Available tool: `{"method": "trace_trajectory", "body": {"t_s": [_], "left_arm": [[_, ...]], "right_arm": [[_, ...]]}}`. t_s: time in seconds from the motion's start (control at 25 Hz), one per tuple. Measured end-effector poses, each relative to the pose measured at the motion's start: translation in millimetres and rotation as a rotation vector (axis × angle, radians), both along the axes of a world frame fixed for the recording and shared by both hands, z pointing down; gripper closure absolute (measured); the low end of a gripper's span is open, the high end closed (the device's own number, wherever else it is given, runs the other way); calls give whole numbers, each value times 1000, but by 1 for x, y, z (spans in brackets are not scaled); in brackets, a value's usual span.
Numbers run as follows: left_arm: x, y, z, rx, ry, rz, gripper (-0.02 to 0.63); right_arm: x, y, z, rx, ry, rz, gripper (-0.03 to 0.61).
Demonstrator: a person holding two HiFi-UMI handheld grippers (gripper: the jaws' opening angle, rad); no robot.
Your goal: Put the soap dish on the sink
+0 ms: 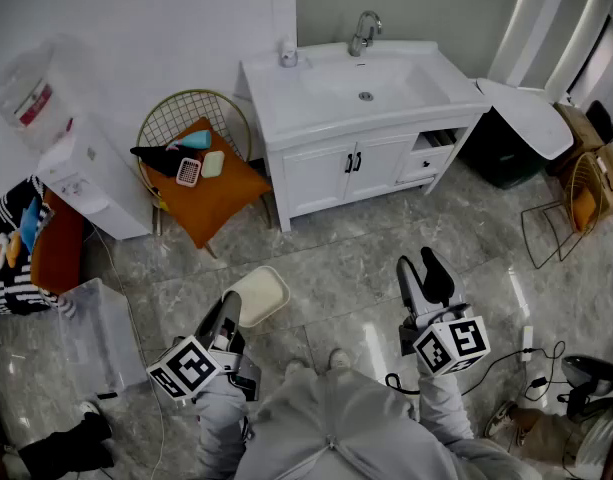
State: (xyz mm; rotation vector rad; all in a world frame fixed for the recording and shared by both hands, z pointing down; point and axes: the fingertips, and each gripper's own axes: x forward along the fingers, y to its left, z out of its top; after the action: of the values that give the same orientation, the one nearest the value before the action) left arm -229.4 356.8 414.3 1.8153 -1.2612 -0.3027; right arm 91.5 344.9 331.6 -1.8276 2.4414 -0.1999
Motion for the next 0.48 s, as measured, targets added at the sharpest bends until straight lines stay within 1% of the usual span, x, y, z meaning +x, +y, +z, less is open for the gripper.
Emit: {"method": "trace_trajectory", "body": {"t_s": [0.48], "left_arm": [[2,-1,3,-2,6,3,497]], "right_arm": [[3,1,3,2,-2,9,391]]}}
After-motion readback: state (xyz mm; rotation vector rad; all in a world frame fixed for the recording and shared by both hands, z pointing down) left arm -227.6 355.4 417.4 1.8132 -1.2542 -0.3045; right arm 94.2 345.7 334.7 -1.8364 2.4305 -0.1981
